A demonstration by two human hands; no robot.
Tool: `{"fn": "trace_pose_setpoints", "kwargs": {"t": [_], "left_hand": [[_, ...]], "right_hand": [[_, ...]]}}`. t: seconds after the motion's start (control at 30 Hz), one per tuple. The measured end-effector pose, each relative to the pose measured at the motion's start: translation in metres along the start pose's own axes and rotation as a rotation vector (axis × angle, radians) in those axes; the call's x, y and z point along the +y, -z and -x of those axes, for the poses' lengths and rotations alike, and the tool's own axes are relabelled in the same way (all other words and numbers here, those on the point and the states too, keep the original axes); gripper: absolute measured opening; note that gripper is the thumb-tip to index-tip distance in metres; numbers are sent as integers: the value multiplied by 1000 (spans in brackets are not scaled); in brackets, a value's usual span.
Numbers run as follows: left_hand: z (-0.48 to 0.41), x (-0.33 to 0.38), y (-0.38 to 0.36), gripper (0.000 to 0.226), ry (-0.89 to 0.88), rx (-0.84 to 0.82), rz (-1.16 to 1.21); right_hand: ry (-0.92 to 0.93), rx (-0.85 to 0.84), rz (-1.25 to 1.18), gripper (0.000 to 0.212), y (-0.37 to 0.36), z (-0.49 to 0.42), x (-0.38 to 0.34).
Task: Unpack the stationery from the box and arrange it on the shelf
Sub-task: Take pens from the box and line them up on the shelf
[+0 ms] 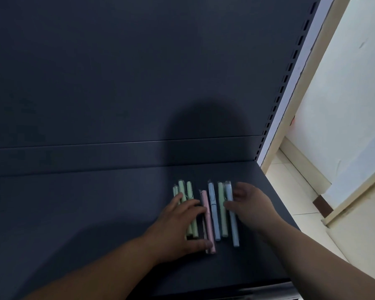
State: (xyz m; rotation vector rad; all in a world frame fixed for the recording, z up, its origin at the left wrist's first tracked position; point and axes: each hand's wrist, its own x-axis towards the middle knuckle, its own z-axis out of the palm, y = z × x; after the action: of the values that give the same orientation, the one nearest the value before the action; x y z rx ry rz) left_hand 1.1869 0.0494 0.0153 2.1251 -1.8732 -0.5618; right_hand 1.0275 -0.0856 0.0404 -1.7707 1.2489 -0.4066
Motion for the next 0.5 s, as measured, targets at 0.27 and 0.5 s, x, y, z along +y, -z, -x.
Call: {"fn": "trace_pose_setpoints", "kwargs": {"t": [0.27,0.5], "left_hand": [[2,2,-7,97,-20,22,-30],[-8,1,-9,83,-31,81,-14]], "right_hand": [[186,-185,341,91,7,18,15],[352,-314,544,112,3,20,16]]}}
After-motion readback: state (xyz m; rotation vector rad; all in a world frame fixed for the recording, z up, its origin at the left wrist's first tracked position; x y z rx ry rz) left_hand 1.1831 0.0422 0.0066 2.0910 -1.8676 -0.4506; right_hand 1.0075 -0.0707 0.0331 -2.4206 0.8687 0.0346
